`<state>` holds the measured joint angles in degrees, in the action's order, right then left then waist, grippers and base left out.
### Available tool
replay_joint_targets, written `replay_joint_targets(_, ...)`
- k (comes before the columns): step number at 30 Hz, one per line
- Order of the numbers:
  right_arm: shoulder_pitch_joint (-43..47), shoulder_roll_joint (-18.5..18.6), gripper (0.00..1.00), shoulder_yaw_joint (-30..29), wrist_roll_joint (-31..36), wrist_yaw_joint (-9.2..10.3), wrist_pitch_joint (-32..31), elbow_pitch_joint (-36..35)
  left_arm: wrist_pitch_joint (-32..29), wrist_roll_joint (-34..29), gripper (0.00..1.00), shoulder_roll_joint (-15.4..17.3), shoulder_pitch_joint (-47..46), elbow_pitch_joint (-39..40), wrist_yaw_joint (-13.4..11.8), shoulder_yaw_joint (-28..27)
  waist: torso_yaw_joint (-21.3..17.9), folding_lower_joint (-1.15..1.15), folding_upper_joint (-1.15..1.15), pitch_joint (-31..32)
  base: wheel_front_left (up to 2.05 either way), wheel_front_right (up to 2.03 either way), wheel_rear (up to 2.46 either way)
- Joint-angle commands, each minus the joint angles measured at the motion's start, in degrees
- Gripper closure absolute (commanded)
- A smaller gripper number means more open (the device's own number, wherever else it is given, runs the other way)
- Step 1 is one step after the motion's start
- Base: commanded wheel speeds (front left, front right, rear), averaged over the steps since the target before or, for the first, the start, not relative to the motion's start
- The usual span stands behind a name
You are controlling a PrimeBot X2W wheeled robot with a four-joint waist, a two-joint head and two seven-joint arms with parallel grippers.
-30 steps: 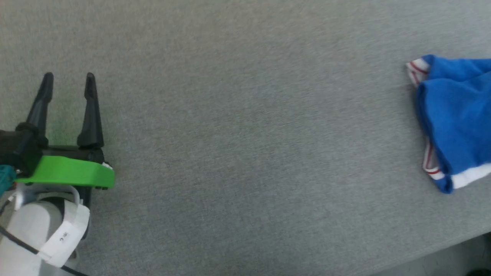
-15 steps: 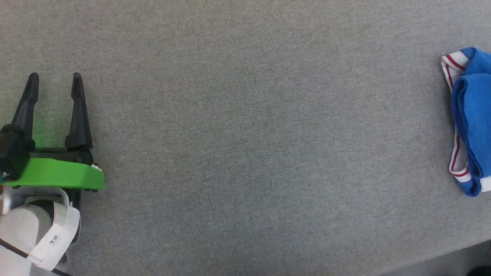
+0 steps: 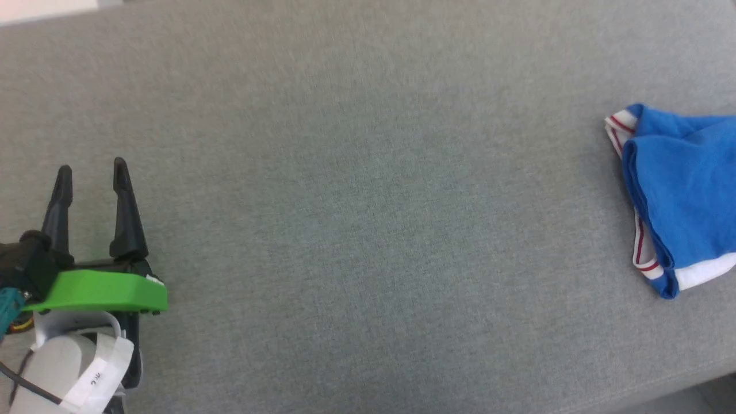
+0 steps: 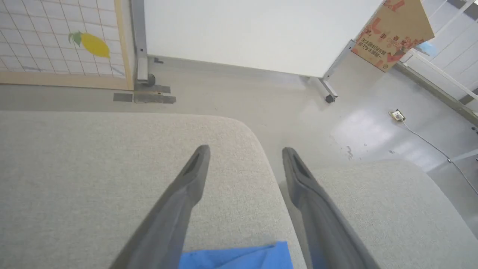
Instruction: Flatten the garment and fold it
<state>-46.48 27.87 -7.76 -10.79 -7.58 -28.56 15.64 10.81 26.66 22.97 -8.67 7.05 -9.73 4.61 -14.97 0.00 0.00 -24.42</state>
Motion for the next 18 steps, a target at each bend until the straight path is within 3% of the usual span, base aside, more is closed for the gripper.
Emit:
replay_joint_targets(1, -1.1, -1.0, 0.00, 1.4, -1.5, 0.09, 2.1, -0.4, 0.7, 0.3, 0.00, -0.5, 0.6, -0.7, -0.3, -0.2, 1.9, 0.00, 0.00, 5.9, 0.00, 0.00, 0.00)
replay_joint_targets(9, -0.1, -6.9, 0.00, 4.7, -7.6, 0.09, 16.6, -1.6, 3.0, 1.5, 0.00, -3.5, 2.1, -4.3, -0.3, -0.6, 6.4, 0.00, 0.00, 12.0, 0.00, 0.00, 0.00)
replay_joint_targets(18, 11.1, -16.3, 0.00, 2.5, -5.9, 0.09, 29.7, -5.2, 4.0, 1.4, 0.00, -5.8, 3.7, -7.2, 0.6, -1.6, 12.1, 0.00, 0.00, 18.4, 0.00, 0.00, 0.00)
